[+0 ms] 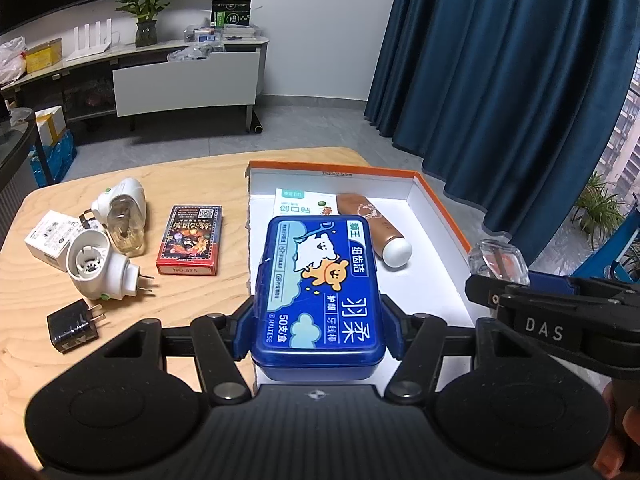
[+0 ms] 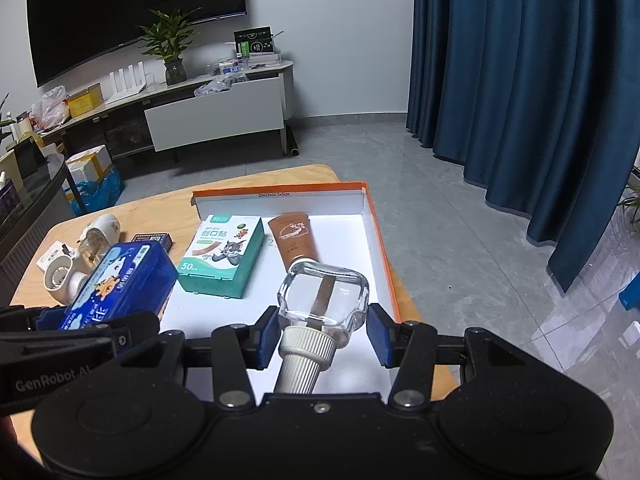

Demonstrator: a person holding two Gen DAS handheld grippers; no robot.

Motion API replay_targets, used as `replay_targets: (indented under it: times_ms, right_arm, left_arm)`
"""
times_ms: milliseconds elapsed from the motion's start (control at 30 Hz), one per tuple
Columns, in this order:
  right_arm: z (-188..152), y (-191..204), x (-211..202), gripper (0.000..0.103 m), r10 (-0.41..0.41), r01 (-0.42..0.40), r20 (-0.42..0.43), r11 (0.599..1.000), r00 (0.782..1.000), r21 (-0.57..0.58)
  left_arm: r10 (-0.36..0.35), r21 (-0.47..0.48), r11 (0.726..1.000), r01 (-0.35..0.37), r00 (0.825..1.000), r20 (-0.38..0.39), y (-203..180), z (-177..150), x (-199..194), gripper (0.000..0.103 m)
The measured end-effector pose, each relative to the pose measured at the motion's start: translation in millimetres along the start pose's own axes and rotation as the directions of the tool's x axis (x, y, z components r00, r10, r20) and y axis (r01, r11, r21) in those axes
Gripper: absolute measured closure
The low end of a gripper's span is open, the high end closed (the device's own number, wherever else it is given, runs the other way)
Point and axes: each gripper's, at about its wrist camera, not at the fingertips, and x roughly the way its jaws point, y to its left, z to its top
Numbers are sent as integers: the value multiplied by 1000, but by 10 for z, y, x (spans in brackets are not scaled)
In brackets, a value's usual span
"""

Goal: Organize rigid objects

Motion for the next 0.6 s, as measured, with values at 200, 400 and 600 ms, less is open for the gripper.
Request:
replay_targets:
  times_ms: [200,400,600]
  right_arm:
    - [30,2,2,45,2,-2,6,1000,1000,-4]
    - [48,6,13,45,8,-8,6,1000,1000,-5]
    - [65,-7,19,45,6,-6,9,1000,1000,-5]
  left_arm:
    - [3,7,1000,-3,1000,4,11,21,21,41]
    - [4,18,1000,-4,1000,2,-6,30,41,41]
    - [-2,28,1000,2,1000,1,-29,41,70,41]
